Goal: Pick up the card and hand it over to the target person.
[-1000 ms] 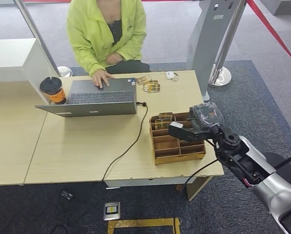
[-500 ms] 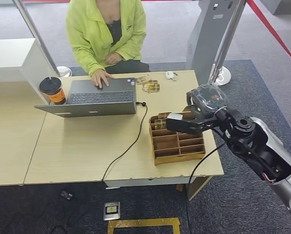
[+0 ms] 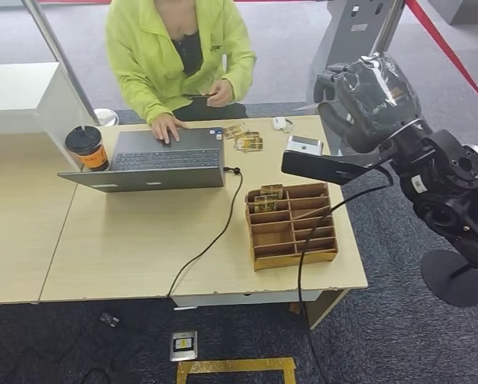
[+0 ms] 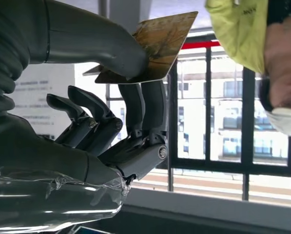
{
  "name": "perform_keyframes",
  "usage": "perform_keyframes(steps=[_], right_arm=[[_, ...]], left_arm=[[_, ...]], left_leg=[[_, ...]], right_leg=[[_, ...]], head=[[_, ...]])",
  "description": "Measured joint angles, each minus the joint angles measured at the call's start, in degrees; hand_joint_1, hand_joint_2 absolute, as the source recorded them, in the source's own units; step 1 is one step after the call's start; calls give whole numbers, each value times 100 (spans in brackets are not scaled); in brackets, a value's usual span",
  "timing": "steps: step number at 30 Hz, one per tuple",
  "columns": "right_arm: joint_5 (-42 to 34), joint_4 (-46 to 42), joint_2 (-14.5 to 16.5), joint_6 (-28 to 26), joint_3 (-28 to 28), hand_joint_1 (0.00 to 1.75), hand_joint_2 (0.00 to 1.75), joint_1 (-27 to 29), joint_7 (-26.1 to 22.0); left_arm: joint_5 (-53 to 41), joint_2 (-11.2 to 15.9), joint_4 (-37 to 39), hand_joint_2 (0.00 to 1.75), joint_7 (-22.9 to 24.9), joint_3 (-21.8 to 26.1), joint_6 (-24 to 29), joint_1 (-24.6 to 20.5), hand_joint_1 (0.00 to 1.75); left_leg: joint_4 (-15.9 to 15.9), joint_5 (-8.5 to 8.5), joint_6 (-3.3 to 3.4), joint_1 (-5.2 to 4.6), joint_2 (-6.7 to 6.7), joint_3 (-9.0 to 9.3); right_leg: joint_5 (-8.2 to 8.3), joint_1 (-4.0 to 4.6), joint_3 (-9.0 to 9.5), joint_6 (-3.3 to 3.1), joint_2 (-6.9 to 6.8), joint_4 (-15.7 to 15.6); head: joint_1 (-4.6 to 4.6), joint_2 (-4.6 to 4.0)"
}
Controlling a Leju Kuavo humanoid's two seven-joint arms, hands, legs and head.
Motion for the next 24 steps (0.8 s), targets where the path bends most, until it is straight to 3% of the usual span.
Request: perform_keyframes(steps=[12,15,22,23,24], right_arm=[[740,4151,1860,-913,495,175,175,-743,-349],[919,4667,2081,-1046,606,175,175,-848,-202],[1302,4952,2178,-1188,742,173,175,-926,126],[1329,4953,2191,-1224,738,142,175,-930,118],[1347,4945,2202,-1274,732,98,175,-931,94]], left_arm=[[-76,-29,8,175,137,-49,-19,-57,0],[-64,-41,9,175,121,-43,12,-29,0],[-58,-60,12,175,142,-58,17,-50,0],[-45,-63,13,175,138,-48,26,-48,0],[-26,-64,13,175,130,-31,37,-44,0]], left_leg=[[0,1,-4,3,-14,-3],[1,1,-4,3,-19,-7],[9,4,-2,3,-50,-22],[9,4,-2,2,-53,-24],[11,5,-2,3,-55,-26]], right_leg=[[-5,1,4,-2,-12,9],[-8,2,1,-2,-14,12],[-14,2,-5,0,-43,16],[-14,2,-7,0,-46,17],[-14,2,-8,1,-48,17]], head=[[0,0],[0,0],[0,0],[0,0],[0,0]])
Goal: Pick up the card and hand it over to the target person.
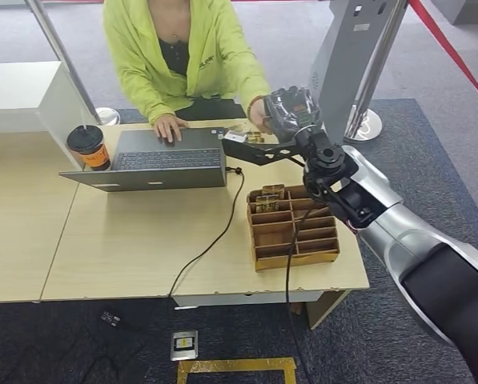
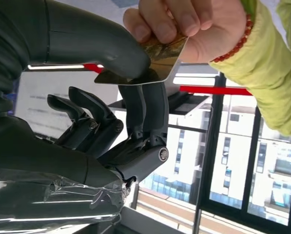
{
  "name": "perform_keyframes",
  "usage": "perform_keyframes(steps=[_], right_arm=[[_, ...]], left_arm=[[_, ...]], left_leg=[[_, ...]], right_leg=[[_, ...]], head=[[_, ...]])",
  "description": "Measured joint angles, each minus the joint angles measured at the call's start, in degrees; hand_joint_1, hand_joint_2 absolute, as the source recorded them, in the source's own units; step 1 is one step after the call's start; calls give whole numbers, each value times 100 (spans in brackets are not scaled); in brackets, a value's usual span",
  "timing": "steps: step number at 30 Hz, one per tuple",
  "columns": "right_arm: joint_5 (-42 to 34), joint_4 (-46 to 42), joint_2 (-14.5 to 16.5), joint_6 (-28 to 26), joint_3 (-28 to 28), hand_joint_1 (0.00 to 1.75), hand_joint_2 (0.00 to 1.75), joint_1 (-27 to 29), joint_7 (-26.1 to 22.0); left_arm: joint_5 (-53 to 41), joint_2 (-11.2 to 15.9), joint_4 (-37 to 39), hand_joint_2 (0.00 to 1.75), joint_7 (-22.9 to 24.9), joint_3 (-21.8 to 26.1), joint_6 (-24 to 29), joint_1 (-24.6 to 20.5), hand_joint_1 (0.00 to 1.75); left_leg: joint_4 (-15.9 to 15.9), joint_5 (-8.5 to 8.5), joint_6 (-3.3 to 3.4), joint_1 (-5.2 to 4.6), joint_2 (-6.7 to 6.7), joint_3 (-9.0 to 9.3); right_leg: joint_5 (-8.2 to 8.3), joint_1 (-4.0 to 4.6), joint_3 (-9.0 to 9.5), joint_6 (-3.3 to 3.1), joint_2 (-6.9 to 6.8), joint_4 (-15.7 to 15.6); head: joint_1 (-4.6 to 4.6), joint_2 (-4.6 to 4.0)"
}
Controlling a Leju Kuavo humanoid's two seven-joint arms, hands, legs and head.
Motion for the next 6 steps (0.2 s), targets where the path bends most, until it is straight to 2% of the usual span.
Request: perform_keyframes(steps=[2,3,6], right_arm=[[1,-24,17,-90,-35,13,175,6,-61],[-28,-68,12,-162,-81,0,175,19,-120],[-147,-236,-36,-322,-220,0,175,56,-296]], left_arm=[[36,-1,1,175,-15,32,21,14,0],[59,0,1,175,-24,51,31,26,0],[117,3,1,175,-47,101,56,62,0]], left_leg=[[0,0,0,0,-2,-1],[0,0,0,0,-2,-1],[2,-1,1,-1,-5,-4]], right_leg=[[0,0,-1,0,-2,-1],[0,0,-1,0,-2,-1],[-2,-1,-3,1,-5,1]], head=[[0,0],[0,0],[0,0]])
